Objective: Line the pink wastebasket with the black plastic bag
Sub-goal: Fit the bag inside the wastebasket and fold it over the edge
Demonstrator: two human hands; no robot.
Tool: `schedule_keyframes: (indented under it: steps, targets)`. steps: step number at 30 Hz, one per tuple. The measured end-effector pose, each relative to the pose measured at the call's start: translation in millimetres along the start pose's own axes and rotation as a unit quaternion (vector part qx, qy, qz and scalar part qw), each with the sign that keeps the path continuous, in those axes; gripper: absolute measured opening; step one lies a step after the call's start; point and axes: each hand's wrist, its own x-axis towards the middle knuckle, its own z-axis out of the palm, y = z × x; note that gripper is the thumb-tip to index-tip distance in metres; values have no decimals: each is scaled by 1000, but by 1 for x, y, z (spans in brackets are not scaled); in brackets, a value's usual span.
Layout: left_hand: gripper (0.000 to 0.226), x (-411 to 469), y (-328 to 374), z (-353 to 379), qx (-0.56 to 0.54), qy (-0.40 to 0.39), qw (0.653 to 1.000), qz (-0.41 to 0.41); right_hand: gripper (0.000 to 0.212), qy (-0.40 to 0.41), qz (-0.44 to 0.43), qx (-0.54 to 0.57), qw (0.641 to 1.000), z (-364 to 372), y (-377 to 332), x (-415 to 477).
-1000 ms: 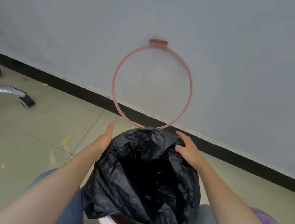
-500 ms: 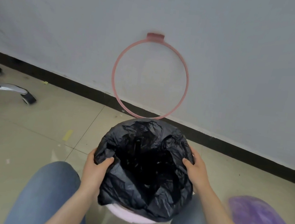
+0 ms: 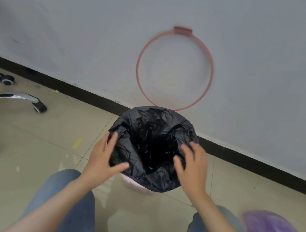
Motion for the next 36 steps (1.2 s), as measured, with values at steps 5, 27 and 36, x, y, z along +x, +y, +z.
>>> schedule_keyframes:
  steps: [5, 27, 36]
  targets:
    - [108, -8, -32, 7, 250, -93, 960, 81, 54, -189, -271, -147, 932, 0, -6, -52]
    - [26, -7, -8, -16, 260, 33, 958, -116, 28, -118, -336, -89, 930, -27, 5, -58]
    - [90, 18, 7, 16, -81, -6, 989, -127, 73, -247, 218, 199, 923, -13, 6, 3]
